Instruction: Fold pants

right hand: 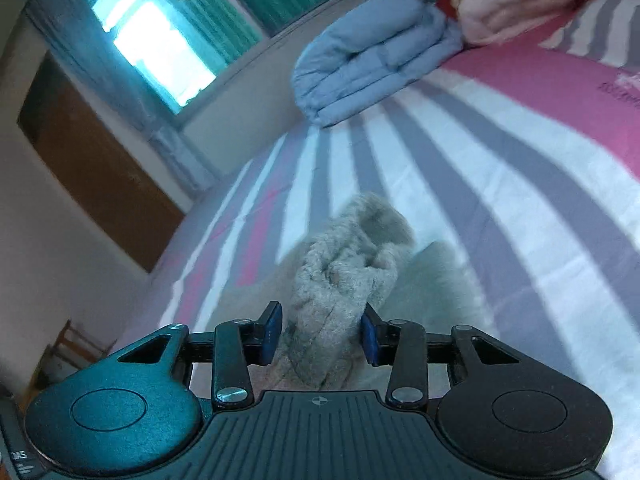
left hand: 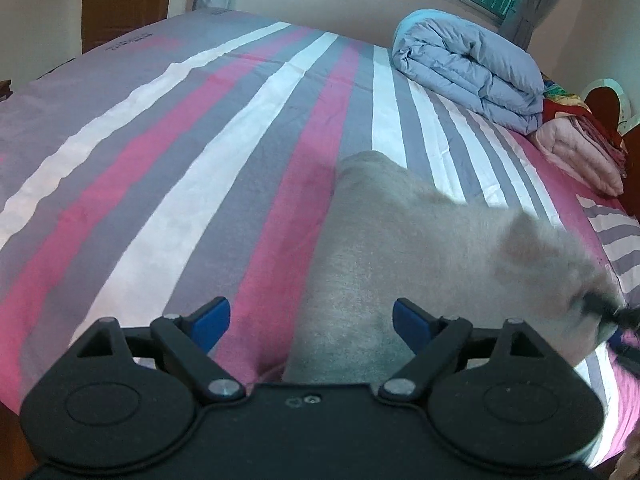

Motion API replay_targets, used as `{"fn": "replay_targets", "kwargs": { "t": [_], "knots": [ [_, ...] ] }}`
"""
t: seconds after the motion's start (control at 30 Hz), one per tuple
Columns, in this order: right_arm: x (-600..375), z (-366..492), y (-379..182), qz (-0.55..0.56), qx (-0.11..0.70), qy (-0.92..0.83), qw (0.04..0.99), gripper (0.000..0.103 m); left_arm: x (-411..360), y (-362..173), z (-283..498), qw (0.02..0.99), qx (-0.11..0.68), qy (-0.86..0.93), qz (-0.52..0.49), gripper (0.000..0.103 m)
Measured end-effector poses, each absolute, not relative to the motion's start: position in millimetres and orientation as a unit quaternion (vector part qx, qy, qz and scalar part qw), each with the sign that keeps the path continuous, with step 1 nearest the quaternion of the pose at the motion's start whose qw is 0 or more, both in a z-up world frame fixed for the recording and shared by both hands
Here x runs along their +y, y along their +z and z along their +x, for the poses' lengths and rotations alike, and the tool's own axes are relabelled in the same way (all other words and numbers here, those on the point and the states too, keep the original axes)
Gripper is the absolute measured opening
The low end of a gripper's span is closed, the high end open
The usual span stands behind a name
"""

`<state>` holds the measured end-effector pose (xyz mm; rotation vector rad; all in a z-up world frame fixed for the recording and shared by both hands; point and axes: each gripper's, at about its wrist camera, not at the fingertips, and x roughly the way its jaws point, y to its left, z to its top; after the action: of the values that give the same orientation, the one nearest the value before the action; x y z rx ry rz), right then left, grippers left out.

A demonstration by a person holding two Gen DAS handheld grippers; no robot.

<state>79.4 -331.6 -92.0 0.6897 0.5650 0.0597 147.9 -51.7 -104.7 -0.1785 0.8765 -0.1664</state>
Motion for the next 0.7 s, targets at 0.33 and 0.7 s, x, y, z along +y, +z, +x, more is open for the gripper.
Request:
{"fn": "replay_targets", "kwargs": {
  "t": [0.33, 0.7],
  "knots": [
    [-346.6, 55.7, -116.6, 0.302, 0.319, -0.053, 0.897, 0.06, -69.0, -117.7, 147.4, 0.888, 0.445, -0.098, -0.063, 0.082],
    [-290.8, 94.0, -117.2, 0.197, 0.329, 0.029, 0.923, 0.06, -90.8, -152.9, 157.1, 0.864, 0.487, -0.121, -0.037, 0.092]
  ]
}}
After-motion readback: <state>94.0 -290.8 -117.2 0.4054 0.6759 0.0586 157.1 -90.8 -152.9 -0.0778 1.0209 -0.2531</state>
